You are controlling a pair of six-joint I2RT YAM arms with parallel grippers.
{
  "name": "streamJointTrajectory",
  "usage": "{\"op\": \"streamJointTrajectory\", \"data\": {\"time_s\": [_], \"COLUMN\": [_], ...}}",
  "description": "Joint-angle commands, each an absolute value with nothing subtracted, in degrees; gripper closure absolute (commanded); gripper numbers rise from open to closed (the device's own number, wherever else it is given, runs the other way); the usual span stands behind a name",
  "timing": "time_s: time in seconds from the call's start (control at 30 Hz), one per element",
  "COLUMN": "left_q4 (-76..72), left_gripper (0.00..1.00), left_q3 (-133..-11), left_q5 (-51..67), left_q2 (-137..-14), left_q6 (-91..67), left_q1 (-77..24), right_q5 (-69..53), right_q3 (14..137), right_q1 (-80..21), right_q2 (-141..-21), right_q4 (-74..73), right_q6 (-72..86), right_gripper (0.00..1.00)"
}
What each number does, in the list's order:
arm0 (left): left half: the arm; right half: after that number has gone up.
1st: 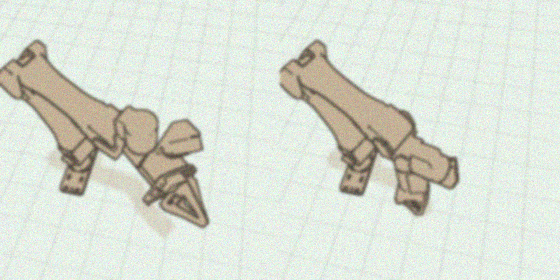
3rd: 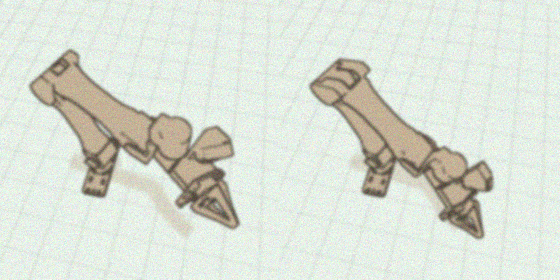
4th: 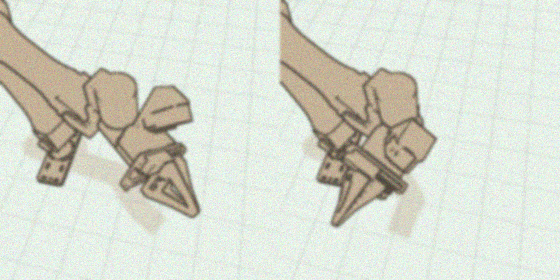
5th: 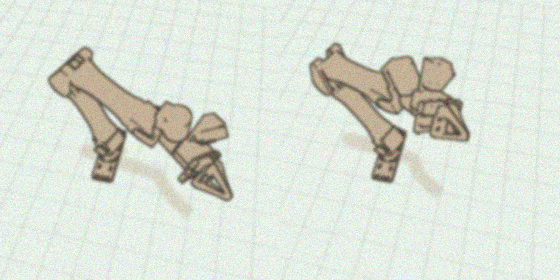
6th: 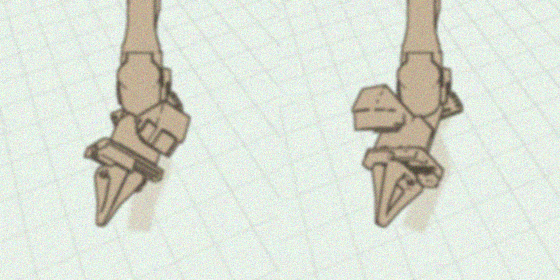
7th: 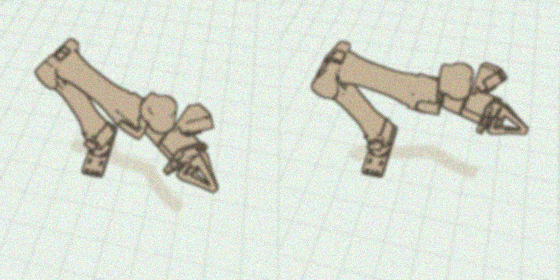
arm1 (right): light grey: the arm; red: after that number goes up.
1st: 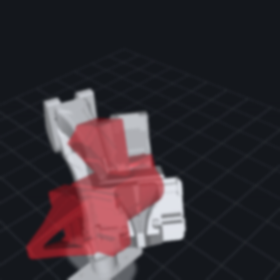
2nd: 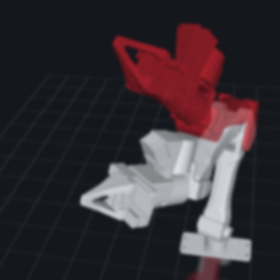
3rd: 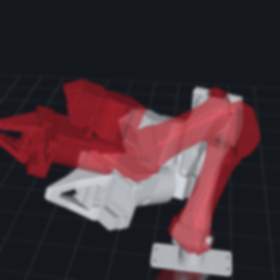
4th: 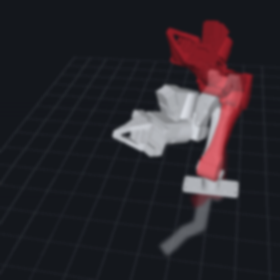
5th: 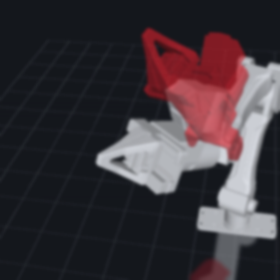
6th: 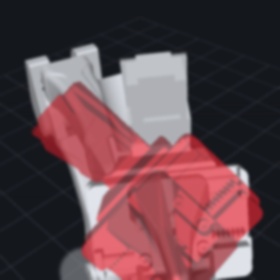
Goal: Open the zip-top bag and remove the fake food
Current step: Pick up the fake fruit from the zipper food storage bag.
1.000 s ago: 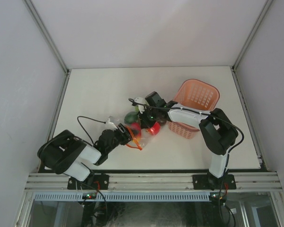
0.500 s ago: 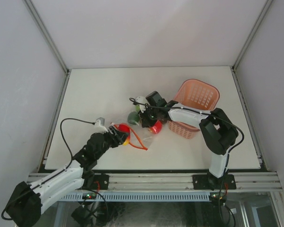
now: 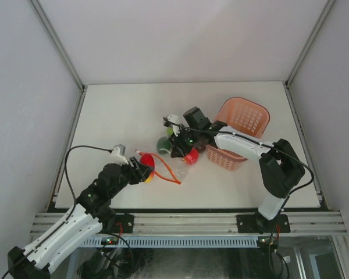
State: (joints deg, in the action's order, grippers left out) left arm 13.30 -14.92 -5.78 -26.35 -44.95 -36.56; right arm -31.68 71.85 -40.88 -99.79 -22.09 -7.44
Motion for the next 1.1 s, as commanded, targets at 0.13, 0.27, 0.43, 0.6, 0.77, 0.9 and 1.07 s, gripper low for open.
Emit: {"op": "streamJointTrajectory", "data": {"time_s": [0.13,0.27,0.43,0.6,0.77,0.9,1.07], "left_q4": [20.47,20.20,13.92,3.14,-5.88,-7.38,-9.22], "left_gripper": [0.89,0.89,0.89,0.89,0.91,0.94,0.94], "left_q3": [-21.48,-23.16,-23.86,-22.41,-20.85,-22.23,-24.05], "left_q5": [-0.60,1.49,5.38,9.13,9.01,4.26,-8.99], "left_q2": [-20.36,-19.23,-20.92,-22.86,-24.36,-26.98,-31.45], "left_q6": [-41.57,-40.85,-40.61,-39.21,-35.36,-27.53,-17.72], "left_q1": [-36.21,-36.21,-36.13,-36.12,-36.12,-37.54,-44.97], "right_q5": [-42.89,-47.95,-53.62,-59.54,-65.64,-68.31,-67.72], "right_q3": [72.77,72.71,70.93,70.75,67.46,63.93,60.72], "right_q1": [-40.60,-40.69,-40.69,-39.62,-35.80,-33.22,-33.04], "right_q2": [-91.77,-88.46,-83.72,-80.69,-78.35,-76.82,-75.29], "right_q4": [-25.63,-28.50,-29.12,-27.59,-17.72,-7.14,4.02], "right_q6": [-17.24,-22.57,-26.50,-24.22,-11.09,1.24,13.36], "right_gripper": [0.58,0.53,0.49,0.48,0.45,0.40,0.33]}}
